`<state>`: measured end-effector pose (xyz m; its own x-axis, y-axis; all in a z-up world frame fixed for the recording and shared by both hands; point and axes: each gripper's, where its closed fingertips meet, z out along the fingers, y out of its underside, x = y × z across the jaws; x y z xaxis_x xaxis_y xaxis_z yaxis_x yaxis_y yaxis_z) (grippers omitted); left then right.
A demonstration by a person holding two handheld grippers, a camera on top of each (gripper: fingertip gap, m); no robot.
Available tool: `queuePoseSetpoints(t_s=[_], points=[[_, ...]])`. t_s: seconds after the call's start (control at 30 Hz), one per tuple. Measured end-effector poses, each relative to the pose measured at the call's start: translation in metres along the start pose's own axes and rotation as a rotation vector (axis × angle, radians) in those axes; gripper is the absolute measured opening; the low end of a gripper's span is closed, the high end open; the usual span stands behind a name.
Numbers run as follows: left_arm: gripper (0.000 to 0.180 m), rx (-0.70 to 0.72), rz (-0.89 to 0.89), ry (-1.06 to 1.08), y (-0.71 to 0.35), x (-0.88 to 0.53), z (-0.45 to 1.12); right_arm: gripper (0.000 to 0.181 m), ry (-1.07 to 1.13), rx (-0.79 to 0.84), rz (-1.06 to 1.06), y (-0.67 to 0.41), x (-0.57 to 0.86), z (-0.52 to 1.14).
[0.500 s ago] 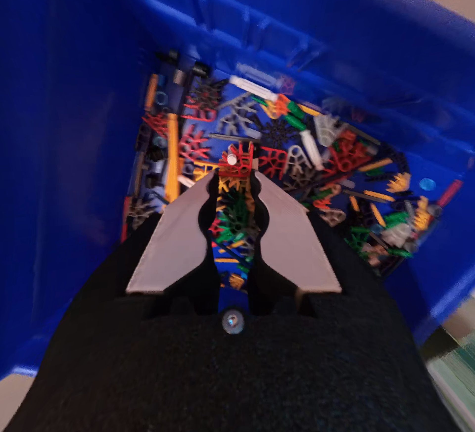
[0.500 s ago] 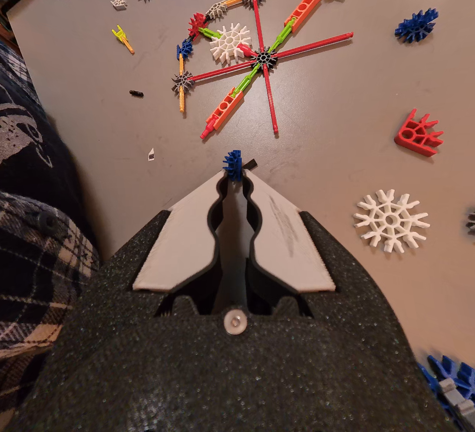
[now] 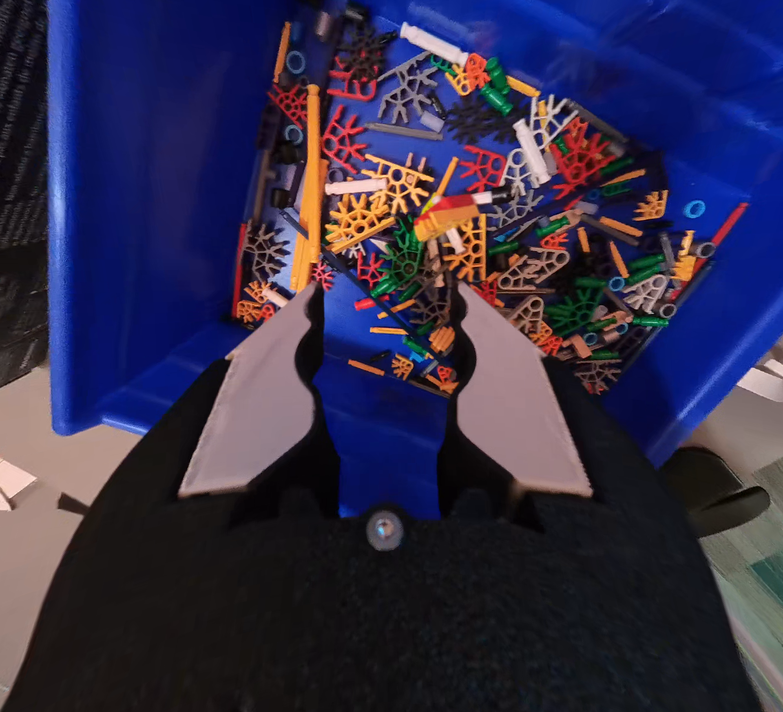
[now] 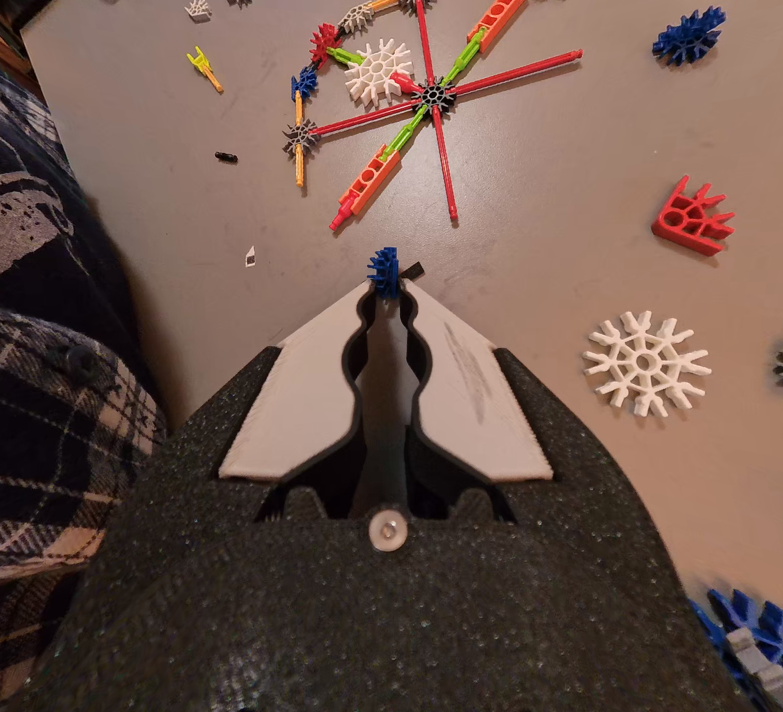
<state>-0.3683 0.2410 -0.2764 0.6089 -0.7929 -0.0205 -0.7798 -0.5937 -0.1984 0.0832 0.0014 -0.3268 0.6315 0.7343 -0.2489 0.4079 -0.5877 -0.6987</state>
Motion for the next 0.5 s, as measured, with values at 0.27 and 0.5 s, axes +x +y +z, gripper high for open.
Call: queuePoseSetpoints(t_s=[0.27, 0.5], points=[[0.061, -0.188, 0.1, 0.014, 0.009, 0.008, 0.038, 0.009, 0.005, 0.0, -0.004, 0.0, 0.001, 0.0], [0.022, -0.272, 0.159, -0.052, 0.008, 0.006, 0.047, 0.009, 0.015, 0.003, -0.008, -0.001, 0.002, 0.0]])
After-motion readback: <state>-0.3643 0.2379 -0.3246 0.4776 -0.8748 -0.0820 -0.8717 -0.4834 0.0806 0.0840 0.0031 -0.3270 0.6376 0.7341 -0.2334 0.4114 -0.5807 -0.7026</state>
